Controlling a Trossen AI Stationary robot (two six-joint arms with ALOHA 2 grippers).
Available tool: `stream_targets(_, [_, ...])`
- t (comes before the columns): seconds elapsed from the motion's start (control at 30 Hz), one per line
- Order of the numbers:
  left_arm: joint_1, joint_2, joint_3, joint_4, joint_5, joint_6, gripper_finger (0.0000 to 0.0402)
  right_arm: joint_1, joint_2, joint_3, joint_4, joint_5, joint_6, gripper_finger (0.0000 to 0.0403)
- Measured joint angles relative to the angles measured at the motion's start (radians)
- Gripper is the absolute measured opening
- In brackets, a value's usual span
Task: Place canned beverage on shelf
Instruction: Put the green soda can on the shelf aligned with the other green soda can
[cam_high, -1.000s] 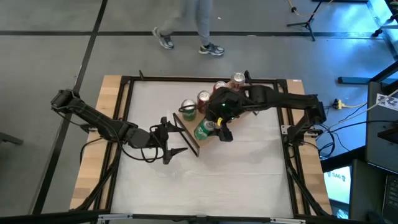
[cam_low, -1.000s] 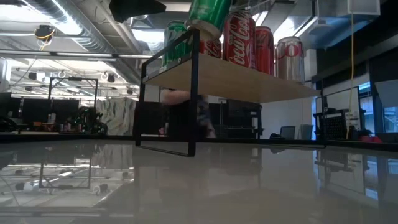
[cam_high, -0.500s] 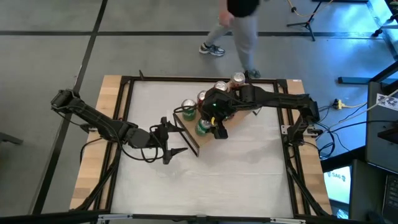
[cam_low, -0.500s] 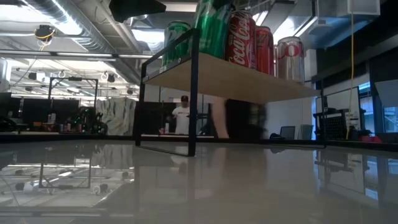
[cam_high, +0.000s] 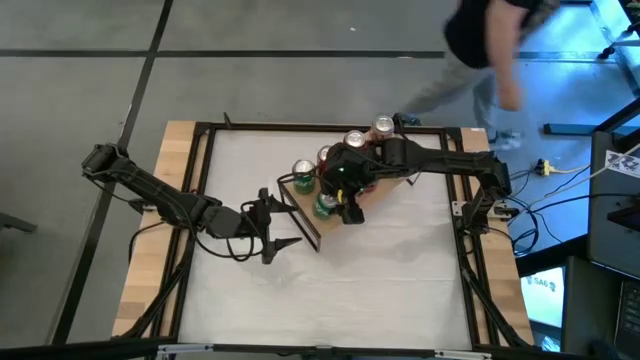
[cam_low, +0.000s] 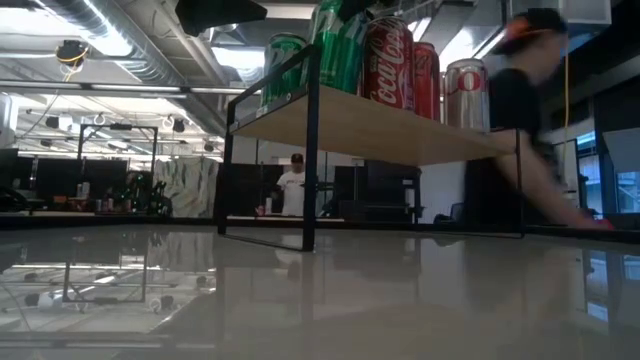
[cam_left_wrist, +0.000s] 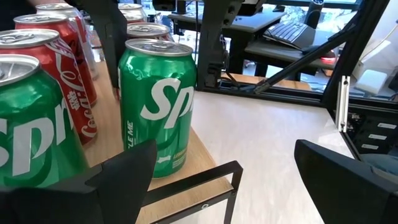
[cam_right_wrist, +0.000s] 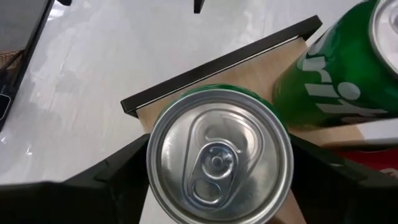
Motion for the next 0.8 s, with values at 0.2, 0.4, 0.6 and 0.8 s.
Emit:
stream_targets(0.2, [0.000,0.000,0.000,0.000,0.000,0.000,0.0370,0.000,0.002,0.000,0.009,0.003,0.000,0.0324])
stream_targets(0.4, [0.000,0.000,0.000,0.000,0.000,0.000,0.0370,0.000,0.002,0.000,0.010,0.005,0.000,0.0327])
stream_targets(0.6, [0.000,0.000,0.000,0.000,0.001,0.000,0.0370,0.000,0.002,0.000,0.010,0.006,0.000,0.0328])
stream_targets(0.8, [0.000,0.000,0.000,0.000,0.000,0.000,0.0370,0.000,0.002,0.000,0.011,0.007,0.000,0.0328])
